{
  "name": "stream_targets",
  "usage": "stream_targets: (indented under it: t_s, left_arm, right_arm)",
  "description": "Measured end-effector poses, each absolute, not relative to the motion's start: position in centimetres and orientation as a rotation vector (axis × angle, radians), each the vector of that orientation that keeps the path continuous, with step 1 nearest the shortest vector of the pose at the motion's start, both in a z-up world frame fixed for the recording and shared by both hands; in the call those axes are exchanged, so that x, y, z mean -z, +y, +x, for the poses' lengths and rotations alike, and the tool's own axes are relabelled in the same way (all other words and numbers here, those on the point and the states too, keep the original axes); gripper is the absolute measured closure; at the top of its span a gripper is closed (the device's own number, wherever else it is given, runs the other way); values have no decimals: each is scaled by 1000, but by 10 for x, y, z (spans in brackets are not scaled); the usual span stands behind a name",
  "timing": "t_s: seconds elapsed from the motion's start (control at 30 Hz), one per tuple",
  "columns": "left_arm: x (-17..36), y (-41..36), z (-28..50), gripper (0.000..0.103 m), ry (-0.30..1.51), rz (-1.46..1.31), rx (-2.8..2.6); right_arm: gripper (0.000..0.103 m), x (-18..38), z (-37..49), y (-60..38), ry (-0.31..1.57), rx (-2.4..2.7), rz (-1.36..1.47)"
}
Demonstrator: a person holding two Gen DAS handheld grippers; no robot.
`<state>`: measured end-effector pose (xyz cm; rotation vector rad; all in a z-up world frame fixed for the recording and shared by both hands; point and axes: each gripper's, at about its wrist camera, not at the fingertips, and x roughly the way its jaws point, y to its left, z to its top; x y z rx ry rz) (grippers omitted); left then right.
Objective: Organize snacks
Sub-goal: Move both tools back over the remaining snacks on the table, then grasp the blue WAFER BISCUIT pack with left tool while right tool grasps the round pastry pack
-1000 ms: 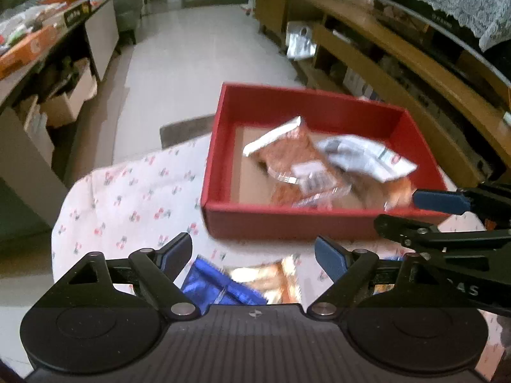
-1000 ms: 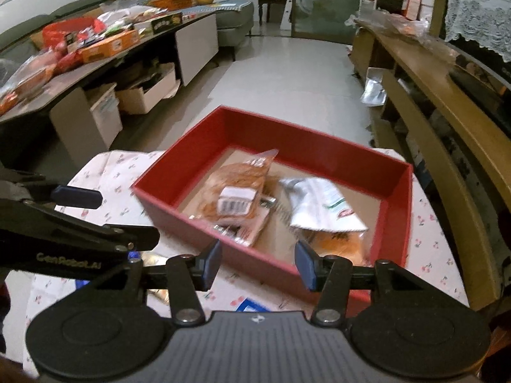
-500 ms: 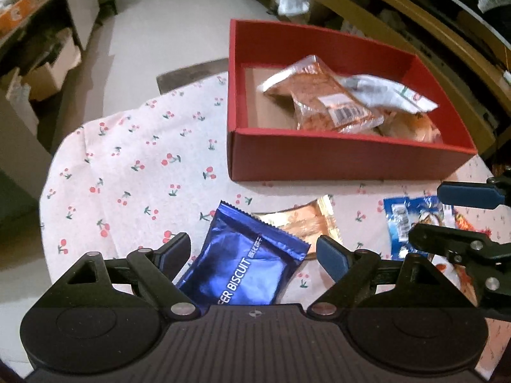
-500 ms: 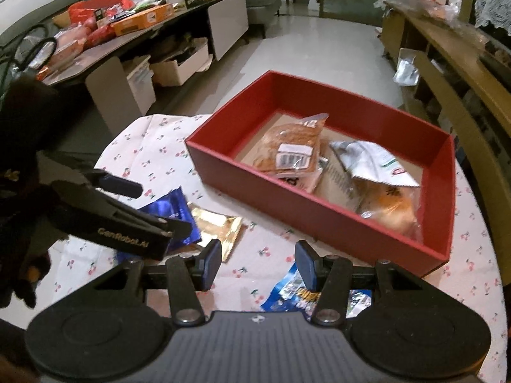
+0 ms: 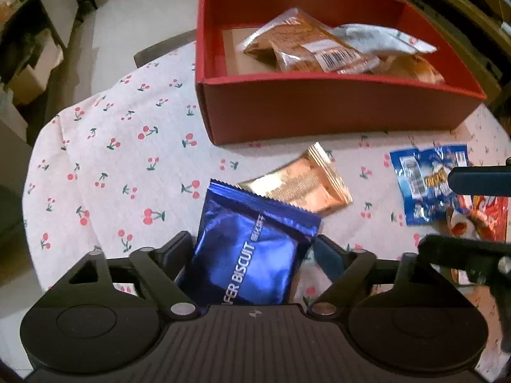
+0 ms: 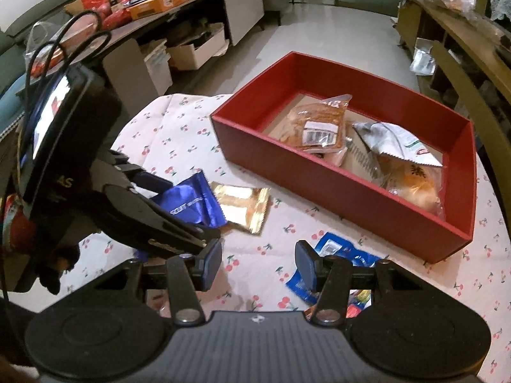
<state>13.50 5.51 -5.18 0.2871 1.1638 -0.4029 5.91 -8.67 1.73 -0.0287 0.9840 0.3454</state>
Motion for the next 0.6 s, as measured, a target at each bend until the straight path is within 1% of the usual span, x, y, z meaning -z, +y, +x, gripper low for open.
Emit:
stream_targets:
  t_s: [0.03,0.1,0.2,0.27,0.33,0.47,0.6]
  left_arm:
    - [51,54,133,22,1166,289,395]
    - [50,55,129,28,1172,276,388]
    - [47,56,124,33,1183,261,378]
    - [47,55,123,34,1186,259,371]
    - [45,57,119,35,1187,256,371]
    - [39,62,112,35,1186,230,370]
    - [39,66,113,35,1192,200,373]
  right_arm:
    - [35,-17,56,-85,986,-350,-36]
    - [34,-13,49,-82,1001,-375,-47]
    - [34,-6,37,-74,1023,-414,-77]
    - [34,-1,30,-67,1033,-456,-102]
    - [30,4,24,-59,1044,-497,-127]
    - [28,15,20,-44,1062,-576,-162]
    - [22,25,20,-33,1071,-614,-169]
